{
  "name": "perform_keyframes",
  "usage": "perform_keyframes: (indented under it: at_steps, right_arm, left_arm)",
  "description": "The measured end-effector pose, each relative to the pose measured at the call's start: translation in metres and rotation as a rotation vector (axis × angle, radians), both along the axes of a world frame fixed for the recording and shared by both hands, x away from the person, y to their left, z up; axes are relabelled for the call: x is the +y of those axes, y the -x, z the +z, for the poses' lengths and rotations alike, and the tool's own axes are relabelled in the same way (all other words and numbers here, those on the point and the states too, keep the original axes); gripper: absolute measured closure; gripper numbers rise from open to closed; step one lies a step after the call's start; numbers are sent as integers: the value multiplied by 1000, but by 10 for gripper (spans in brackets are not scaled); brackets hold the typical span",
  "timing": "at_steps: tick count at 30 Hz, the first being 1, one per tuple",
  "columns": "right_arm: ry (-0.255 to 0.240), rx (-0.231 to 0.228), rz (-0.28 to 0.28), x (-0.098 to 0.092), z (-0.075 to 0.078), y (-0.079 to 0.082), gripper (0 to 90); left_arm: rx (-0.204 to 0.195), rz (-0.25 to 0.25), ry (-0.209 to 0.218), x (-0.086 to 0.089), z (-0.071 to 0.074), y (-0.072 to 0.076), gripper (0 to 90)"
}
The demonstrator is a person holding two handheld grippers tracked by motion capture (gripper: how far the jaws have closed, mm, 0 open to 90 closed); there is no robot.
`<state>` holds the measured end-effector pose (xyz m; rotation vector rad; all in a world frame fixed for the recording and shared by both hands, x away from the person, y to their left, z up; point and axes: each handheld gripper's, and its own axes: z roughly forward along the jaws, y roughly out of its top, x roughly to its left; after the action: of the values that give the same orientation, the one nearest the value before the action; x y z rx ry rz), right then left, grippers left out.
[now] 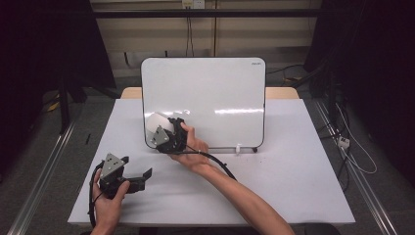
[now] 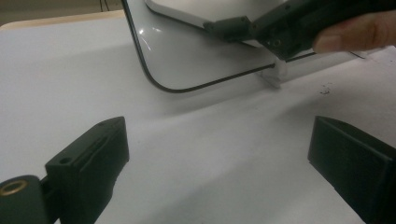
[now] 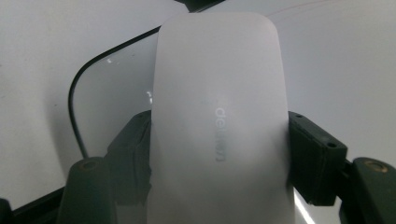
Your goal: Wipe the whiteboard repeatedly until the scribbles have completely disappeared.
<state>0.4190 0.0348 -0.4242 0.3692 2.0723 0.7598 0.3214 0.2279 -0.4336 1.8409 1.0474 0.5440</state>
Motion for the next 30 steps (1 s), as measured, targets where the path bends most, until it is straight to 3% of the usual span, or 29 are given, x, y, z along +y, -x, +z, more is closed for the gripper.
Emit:
perform_keyframes:
  at_steps: [5,15,30]
  right_arm:
    - [24,-2,17,2,-6,6,315]
    - [15,13,16,1,-1,2,315]
    - [-78,5,-76,-5,51,-44,315]
  left_arm:
    - [0,2,-3,0,0,0,53]
    - [0,3,-1,1,0,0,53]
    - [0,2,6,3,1,0,54]
